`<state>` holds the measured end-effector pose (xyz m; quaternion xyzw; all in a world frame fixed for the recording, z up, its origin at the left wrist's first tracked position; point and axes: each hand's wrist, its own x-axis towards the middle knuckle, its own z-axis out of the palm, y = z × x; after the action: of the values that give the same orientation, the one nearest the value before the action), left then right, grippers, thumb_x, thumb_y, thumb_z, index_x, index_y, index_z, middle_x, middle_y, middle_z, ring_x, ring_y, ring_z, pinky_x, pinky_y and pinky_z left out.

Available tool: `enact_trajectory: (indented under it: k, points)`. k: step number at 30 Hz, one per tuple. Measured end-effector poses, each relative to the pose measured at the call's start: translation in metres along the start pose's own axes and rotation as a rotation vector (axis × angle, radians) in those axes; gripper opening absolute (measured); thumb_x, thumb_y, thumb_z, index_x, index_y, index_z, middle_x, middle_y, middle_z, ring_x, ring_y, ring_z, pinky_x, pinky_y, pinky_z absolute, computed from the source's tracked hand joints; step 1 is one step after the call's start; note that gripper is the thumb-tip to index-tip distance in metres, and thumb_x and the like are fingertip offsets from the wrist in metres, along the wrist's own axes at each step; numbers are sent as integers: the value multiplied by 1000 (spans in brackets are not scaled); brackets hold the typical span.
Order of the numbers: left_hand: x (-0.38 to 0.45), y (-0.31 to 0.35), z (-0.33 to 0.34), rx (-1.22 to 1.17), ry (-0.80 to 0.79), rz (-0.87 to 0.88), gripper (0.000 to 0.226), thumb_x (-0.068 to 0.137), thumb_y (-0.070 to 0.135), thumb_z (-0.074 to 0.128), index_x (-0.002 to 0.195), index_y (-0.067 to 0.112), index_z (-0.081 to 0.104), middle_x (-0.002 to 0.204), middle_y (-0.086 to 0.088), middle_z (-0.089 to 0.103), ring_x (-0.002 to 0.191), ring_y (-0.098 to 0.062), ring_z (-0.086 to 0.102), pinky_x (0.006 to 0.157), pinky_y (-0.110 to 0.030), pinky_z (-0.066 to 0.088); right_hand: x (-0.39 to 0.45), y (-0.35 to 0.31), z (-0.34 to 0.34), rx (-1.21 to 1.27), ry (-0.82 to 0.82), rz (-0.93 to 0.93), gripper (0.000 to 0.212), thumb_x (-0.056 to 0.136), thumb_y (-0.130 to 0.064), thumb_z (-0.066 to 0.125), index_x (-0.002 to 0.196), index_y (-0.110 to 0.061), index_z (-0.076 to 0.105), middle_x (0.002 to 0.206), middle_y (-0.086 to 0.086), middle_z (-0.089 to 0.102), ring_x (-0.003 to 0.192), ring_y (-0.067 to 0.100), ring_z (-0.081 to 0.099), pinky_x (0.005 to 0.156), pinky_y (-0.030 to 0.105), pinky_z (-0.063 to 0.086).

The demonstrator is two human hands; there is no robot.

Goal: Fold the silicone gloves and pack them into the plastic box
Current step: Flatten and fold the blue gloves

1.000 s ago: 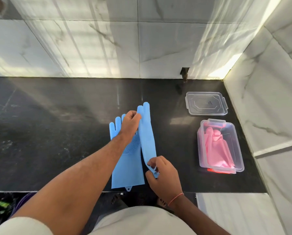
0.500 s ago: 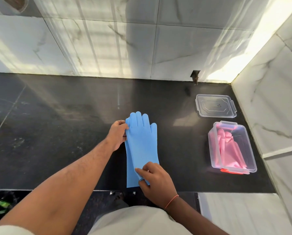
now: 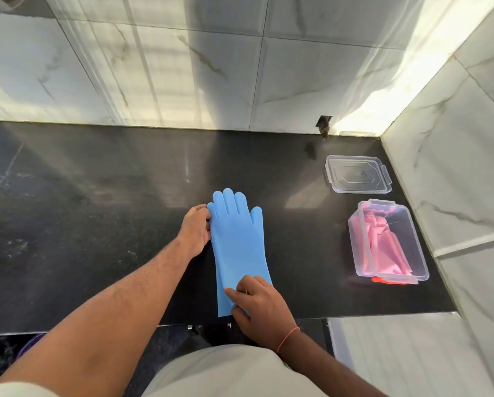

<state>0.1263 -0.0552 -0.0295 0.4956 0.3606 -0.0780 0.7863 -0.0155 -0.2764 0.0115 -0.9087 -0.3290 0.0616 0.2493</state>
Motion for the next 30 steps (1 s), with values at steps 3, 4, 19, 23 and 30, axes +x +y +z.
enact_trajectory:
  k: [3, 4, 19, 23, 30]
  points:
    - [0, -1, 0, -32, 10, 3, 26, 101, 6, 50, 123, 8, 64, 112, -14, 73, 93, -25, 70, 88, -42, 63, 1, -1, 2, -8, -28, 5, 33, 92, -17, 64, 121, -17, 79, 94, 2, 64, 76, 24, 61, 61, 41, 58]
    - [0, -1, 0, -40, 12, 5, 26, 102, 7, 51, 123, 8, 65, 113, -14, 73, 95, -25, 70, 89, -43, 63, 1, -1, 2, -10, -41, 10, 33, 92, -17, 63, 122, -17, 79, 95, 2, 64, 76, 25, 61, 62, 42, 58]
    - [-25, 2, -18, 200, 192, 385, 60, 86, 5, 90, 140, 20, 69, 128, 7, 77, 111, -11, 77, 97, -28, 63, 5, 4, 8, -146, -268, -46, 43, 105, -29, 49, 143, -23, 66, 116, 6, 66, 94, 32, 63, 74, 49, 57]
    - [-62, -21, -36, 485, 169, 480, 48, 90, 21, 87, 130, 39, 67, 125, 22, 72, 103, 2, 74, 90, -23, 62, 2, 8, 4, -162, -325, -32, 46, 102, -46, 49, 143, -32, 65, 126, 0, 63, 104, 28, 61, 81, 46, 55]
    - [-125, -79, -109, 1355, -316, 959, 76, 75, 1, 58, 141, 38, 62, 155, 21, 49, 151, -9, 43, 127, -29, 32, -15, 45, -12, -25, -72, 177, 38, 100, -39, 58, 133, -27, 73, 125, -8, 63, 108, 18, 60, 89, 35, 58]
